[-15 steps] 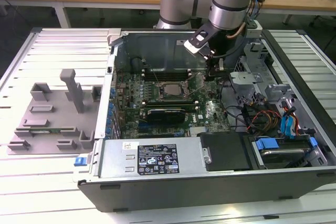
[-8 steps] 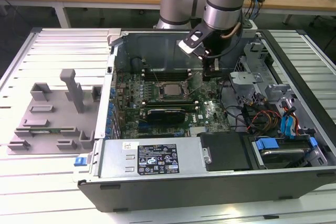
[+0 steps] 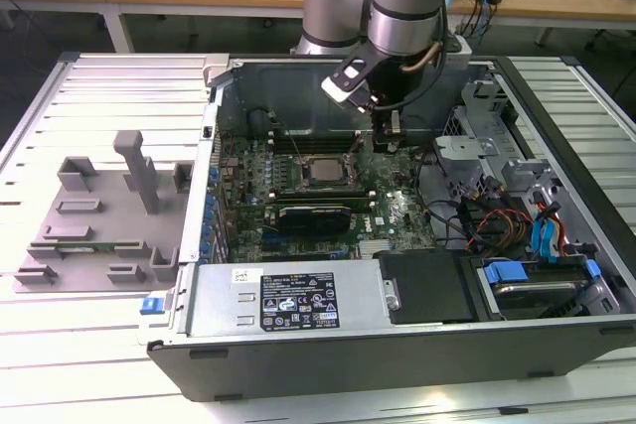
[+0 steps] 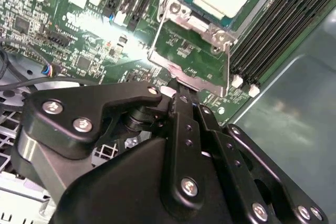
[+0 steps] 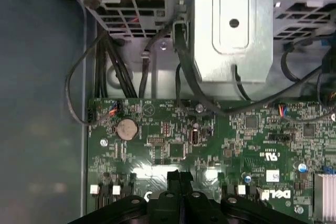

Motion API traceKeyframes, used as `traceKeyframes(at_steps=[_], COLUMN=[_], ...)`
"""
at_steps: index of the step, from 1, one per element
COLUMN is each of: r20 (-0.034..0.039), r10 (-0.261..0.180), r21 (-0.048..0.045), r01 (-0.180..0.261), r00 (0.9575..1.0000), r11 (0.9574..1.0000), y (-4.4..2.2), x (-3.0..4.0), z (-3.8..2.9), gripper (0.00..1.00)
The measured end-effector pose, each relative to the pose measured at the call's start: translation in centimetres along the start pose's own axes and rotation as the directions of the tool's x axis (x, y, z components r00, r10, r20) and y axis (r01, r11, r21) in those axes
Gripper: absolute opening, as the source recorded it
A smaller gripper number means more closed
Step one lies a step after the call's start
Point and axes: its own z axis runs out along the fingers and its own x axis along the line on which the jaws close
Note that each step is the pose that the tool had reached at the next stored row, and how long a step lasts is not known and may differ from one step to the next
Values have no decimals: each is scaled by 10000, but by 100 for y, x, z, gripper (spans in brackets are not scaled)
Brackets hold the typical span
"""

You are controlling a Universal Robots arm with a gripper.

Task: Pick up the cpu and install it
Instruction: 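Close the cpu cover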

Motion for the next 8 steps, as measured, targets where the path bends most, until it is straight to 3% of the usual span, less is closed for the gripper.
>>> traceKeyframes(at_steps=[7, 8], r20=[2, 0], r10=[1, 0], r21=[-225, -317], r01=[-1, 0], r00=[10000, 10000], r11=[9997, 9995], y=[-221, -280], x=[18, 21], z=[-9, -10], gripper=[11, 11])
